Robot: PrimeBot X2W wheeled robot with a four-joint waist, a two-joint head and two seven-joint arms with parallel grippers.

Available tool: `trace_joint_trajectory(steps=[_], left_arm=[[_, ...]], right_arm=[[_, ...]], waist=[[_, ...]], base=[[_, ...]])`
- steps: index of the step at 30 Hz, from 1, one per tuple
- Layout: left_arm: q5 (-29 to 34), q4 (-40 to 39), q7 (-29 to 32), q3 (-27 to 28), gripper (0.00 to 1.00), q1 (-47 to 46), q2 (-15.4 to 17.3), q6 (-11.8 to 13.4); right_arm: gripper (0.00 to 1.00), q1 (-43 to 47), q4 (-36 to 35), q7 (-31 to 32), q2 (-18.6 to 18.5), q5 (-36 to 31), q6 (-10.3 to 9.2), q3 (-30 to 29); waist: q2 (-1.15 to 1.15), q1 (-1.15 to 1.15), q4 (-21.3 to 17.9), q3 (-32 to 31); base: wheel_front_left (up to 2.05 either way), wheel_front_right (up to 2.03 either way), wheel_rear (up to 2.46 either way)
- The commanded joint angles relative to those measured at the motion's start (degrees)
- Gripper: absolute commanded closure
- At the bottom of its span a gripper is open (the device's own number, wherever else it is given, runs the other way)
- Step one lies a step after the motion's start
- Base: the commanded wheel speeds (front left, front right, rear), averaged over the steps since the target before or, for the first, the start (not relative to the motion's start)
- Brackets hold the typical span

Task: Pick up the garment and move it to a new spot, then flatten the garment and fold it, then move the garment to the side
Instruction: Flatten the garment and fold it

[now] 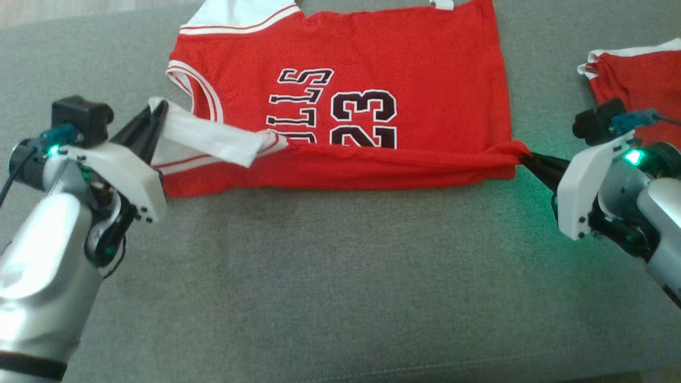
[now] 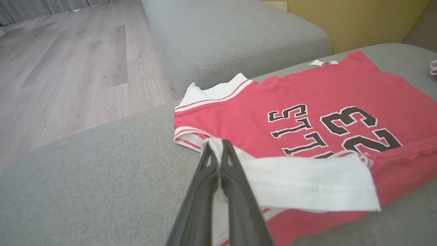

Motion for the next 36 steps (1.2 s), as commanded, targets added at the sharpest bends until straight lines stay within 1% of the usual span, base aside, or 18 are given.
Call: trace_joint_trajectory(steps=[1,7,9,10,11,13,15,19,23,26,29,31,32,36], left_arm=[[0.5,-1.0,-0.7,2.4,1.00,-3.5,1.8,-0.1],[1.6,5.3,-2.7,1.0,1.00,-8.6,0.0,-0.5],[1.8,7.1,-3.2,0.7,1.00,-10.1,-0.4,-0.6],[2.0,8.0,-3.8,0.8,1.00,-10.9,-0.6,-0.3],[2.3,9.0,-4.6,0.9,0.00,-11.6,-0.8,0.3],[2.7,10.8,-5.8,0.9,0.00,-12.7,-1.5,0.9],[2.4,12.1,-8.1,1.6,0.00,-13.6,-2.2,1.7],[0.6,12.8,-12.5,4.1,0.00,-13.8,-4.4,3.2],[-2.1,9.0,-14.4,8.9,0.00,-11.1,-6.6,4.8],[-2.6,1.7,-14.5,14.7,0.00,-6.4,-8.7,6.6],[-1.4,-5.1,-14.6,19.2,0.00,0.1,-11.5,7.7],[-0.3,-8.4,-14.6,21.3,0.00,4.3,-13.6,7.9],[-0.3,-8.4,-14.6,21.3,0.00,4.3,-13.6,7.9],[2.3,-12.1,-14.6,23.5,0.00,11.3,-17.5,7.6]], right_arm=[[1.00,-1.1,-0.7,-0.7,-0.6,-0.4,-0.05,-0.1],[1.00,-4.3,1.3,-1.2,0.6,-0.2,-0.05,0.8],[1.00,-5.9,1.9,-2.2,0.8,-0.6,-0.05,0.6],[0.15,-6.6,2.5,-3.3,1.1,-0.7,-0.05,0.0],[0.00,-7.1,3.3,-3.7,1.5,-0.3,-0.05,-0.6],[0.00,-8.3,4.5,-4.9,2.1,0.1,-0.05,-1.8],[0.00,-9.4,6.0,-7.6,2.6,0.4,-0.05,-4.1],[0.00,-10.2,8.7,-15.8,3.9,-0.6,-0.05,-9.2],[0.00,-7.8,9.1,-25.7,6.8,-2.3,-0.05,-14.3],[0.00,-4.6,8.9,-31.4,9.9,-4.2,-0.05,-18.4],[0.00,-0.5,7.7,-33.8,14.0,-6.9,-0.05,-23.5],[0.00,2.6,6.4,-34.4,16.7,-10.5,-0.05,-27.1],[0.00,2.6,6.4,-34.4,16.7,-10.5,-0.05,-27.1],[0.00,10.3,2.3,-34.6,23.2,-18.9,-0.05,-35.6]], waist=[[0.00,0.00,-0.1,0.4],[0.00,0.00,-0.2,2.3],[0.00,0.00,-0.2,3.0],[0.00,0.00,-0.2,3.2],[0.00,0.00,-0.2,3.4],[0.00,0.00,-0.1,3.6],[0.00,0.00,-0.1,3.7],[0.00,0.00,0.1,2.9],[0.00,0.00,0.0,1.3],[0.00,0.00,-0.3,-0.2],[0.00,0.00,-0.7,-1.8],[0.00,0.00,-0.9,-2.7],[0.00,0.00,-0.9,-2.7],[0.00,0.00,-1.2,-4.2]], base=[[0.00,0.00,0.00],[0.00,0.00,0.00],[0.00,0.00,0.00],[0.00,0.00,0.00],[0.00,0.00,0.00],[0.00,0.00,0.00],[0.00,0.00,0.00],[0.00,0.00,0.00],[0.00,0.00,0.00],[0.00,0.00,0.00],[0.00,0.00,0.00],[0.00,0.00,0.00],[0.00,0.00,0.00],[0.00,0.00,0.00]])
